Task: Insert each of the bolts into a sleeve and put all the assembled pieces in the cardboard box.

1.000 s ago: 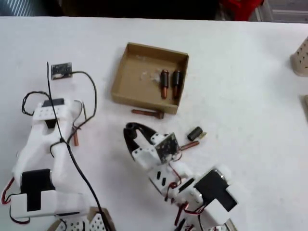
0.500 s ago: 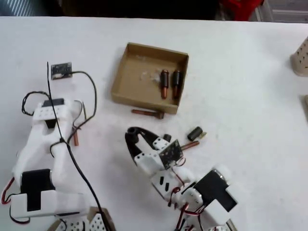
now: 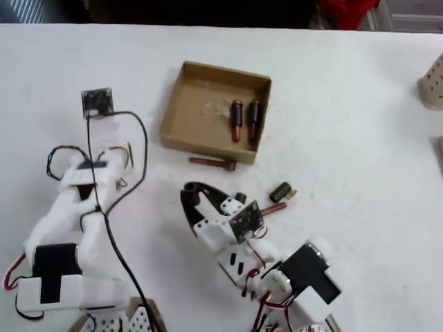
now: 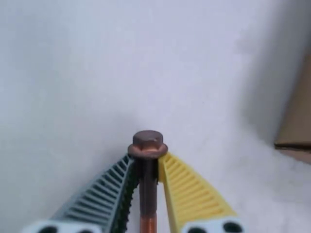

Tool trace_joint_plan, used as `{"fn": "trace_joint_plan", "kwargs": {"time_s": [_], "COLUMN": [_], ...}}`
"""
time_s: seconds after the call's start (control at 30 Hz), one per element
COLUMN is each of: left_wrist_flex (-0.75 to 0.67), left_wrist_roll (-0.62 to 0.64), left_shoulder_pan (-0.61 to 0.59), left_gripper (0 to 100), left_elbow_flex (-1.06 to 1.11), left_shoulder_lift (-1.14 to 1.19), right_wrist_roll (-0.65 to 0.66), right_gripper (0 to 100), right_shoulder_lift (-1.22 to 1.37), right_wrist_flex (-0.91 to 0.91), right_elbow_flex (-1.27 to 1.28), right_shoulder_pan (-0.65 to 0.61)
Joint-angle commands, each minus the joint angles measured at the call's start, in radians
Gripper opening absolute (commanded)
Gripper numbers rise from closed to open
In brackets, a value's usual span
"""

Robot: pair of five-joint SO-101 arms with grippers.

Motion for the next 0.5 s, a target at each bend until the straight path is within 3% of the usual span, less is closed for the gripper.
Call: {"fn": "trace_joint_plan", "kwargs": {"time_s": [0.0,0.13,0.33,0.47], "left_wrist_flex": [-0.196,-0.382,-0.825,-0.904], "left_wrist_roll": [0.006,0.006,0.012,0.012], "left_shoulder_pan": [0.022,0.022,0.022,0.042], "left_gripper": [2,2,2,2], "left_elbow_flex": [0.058,0.152,0.325,0.414], "left_shoulder_lift": [-0.062,-0.062,-0.077,-0.180], "right_wrist_roll": [-0.003,-0.003,-0.003,-0.003], "right_gripper": [1.6,1.6,1.6,1.6], "right_shoulder_lift": [-0.002,-0.002,-0.002,-0.002], "right_wrist_flex": [-0.019,-0.019,-0.013,0.019], "right_elbow_flex": [0.006,0.006,0.006,-0.006], "right_shoulder_pan": [0.012,0.012,0.012,0.012]}}
